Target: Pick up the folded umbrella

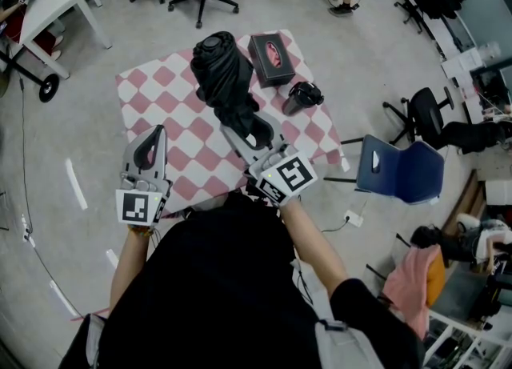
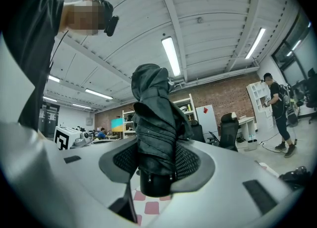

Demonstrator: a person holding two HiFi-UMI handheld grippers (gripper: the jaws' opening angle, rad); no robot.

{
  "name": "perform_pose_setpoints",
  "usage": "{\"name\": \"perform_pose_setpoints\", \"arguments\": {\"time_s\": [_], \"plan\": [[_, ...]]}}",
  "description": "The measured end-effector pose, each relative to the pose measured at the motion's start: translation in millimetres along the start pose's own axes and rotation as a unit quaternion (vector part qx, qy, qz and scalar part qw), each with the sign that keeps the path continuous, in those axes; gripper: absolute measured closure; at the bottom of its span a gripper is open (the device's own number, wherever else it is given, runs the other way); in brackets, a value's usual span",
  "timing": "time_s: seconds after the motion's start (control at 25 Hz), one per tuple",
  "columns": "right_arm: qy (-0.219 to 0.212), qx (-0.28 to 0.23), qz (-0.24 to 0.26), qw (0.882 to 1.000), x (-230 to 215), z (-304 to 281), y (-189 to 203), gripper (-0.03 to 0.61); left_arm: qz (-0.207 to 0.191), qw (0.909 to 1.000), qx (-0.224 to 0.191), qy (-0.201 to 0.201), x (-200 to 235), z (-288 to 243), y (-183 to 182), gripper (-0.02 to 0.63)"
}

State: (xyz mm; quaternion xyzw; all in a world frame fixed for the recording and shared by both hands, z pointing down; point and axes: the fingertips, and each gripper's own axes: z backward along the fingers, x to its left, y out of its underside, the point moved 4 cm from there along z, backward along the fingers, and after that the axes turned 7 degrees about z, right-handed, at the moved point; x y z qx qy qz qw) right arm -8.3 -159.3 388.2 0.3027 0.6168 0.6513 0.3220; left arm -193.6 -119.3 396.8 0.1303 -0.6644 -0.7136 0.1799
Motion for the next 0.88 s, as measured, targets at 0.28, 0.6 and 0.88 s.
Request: {"name": "perform_pose_setpoints", "arguments": {"time_s": [0.28, 0.6, 0.88], "plan": [[0.002, 0.002, 0.001, 1.000, -2.2, -4.8, -1.9, 0.397, -0.001, 1.0000, 0.001, 0.003, 3.3, -3.9, -2.5, 0.598], [0.002, 0.002, 0.002, 1.000, 2.5, 5.5, 0.6, 0.397, 0.000, 1.0000, 0.005, 0.001, -4.5, 4.3, 2.7, 0.598], [0.002, 0.005, 0.003, 1.000, -0.1, 4.2, 1.2, 0.397, 0.004, 1.0000, 0.005, 0.001, -3.9, 1.7, 5.1, 0.598]]}}
